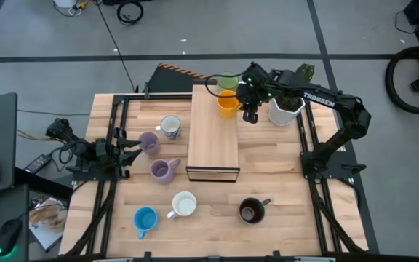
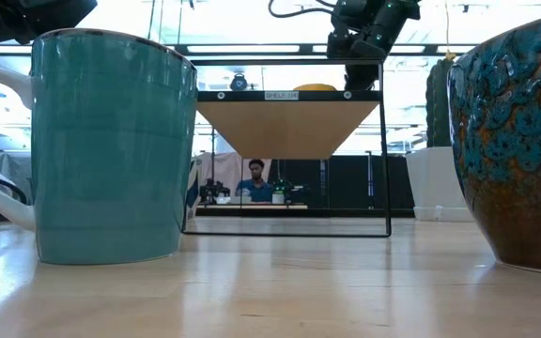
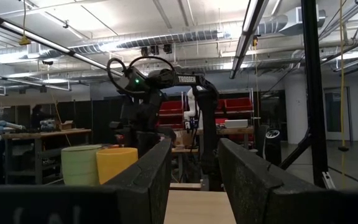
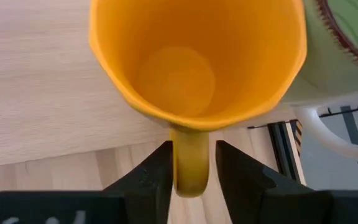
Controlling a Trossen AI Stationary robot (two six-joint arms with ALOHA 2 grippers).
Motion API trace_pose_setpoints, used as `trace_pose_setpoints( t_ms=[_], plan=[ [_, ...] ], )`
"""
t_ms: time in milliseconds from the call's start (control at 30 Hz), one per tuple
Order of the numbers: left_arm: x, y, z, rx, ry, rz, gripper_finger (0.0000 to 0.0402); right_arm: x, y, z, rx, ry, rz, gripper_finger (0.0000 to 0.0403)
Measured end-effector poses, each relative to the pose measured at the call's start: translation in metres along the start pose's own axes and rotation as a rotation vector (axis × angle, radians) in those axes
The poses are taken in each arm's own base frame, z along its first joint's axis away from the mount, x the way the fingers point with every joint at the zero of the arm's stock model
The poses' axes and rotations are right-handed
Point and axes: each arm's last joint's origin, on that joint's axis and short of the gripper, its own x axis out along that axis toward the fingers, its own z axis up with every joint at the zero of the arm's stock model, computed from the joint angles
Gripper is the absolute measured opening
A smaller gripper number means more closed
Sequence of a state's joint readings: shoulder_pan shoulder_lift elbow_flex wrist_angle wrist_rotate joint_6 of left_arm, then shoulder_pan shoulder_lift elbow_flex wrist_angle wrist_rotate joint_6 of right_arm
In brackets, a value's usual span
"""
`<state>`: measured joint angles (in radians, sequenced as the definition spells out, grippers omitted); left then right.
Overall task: Place coffee mugs
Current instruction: Put the yellow mug on the shelf
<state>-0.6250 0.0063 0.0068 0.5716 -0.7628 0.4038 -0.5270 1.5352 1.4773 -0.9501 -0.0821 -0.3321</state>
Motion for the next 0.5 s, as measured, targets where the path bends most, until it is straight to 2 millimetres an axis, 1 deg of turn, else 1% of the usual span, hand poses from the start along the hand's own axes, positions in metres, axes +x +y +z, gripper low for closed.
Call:
trace_pose_setpoints(
  t_ms=[167,267,367,500],
  plan=[
    [0.0000,0.0000,0.0000,0.000,0.000,0.000,0.0139,0.0000,-0.0005,-0.0001,0.016,0.002,-0.008,0.0165],
    [0.0000,0.0000,0.0001,0.000,0.000,0.000,0.0139,-0.0001,-0.0014,-0.0004,0.017,0.012,-0.038,0.0180],
    [0.0000,0.0000,0.0001,0.000,0.000,0.000,0.0139,-0.0001,-0.0017,-0.0005,0.014,0.014,-0.043,0.0187],
    [0.0000,0.0000,0.0001,0.000,0.000,0.000,0.0139,0.0000,-0.0011,-0.0004,-0.011,0.029,-0.082,0.0186]
  ],
)
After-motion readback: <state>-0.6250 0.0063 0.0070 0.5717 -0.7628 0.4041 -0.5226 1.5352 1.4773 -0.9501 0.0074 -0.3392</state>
